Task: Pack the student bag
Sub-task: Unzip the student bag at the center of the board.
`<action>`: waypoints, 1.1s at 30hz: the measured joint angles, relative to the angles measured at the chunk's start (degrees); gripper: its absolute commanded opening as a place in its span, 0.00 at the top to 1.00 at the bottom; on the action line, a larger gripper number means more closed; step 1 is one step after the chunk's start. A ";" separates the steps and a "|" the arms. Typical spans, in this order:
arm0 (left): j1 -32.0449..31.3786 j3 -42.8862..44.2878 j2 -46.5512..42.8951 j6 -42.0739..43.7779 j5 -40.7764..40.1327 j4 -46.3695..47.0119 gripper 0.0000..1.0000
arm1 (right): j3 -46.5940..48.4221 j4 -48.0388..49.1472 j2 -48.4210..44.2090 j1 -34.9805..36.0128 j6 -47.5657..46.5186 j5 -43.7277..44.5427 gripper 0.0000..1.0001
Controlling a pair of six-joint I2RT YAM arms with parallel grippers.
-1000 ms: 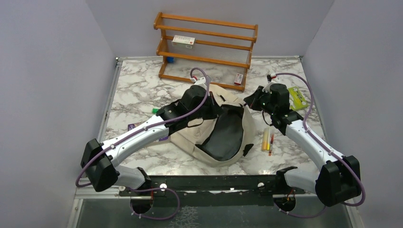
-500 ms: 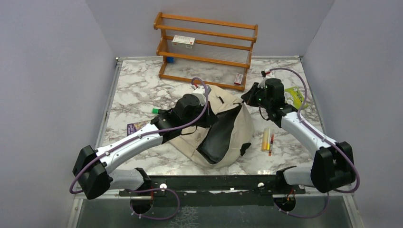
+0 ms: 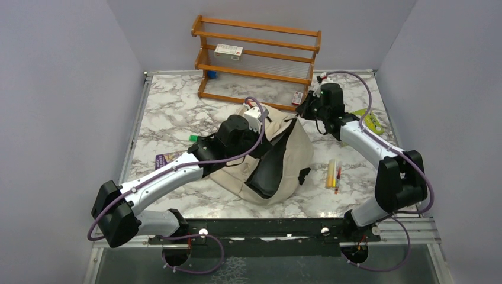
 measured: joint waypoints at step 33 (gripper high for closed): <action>-3.34 -3.82 9.18 6.86 3.56 5.66 1.00 | -8.33 -17.35 -20.31 -3.10 5.38 -7.30 0.56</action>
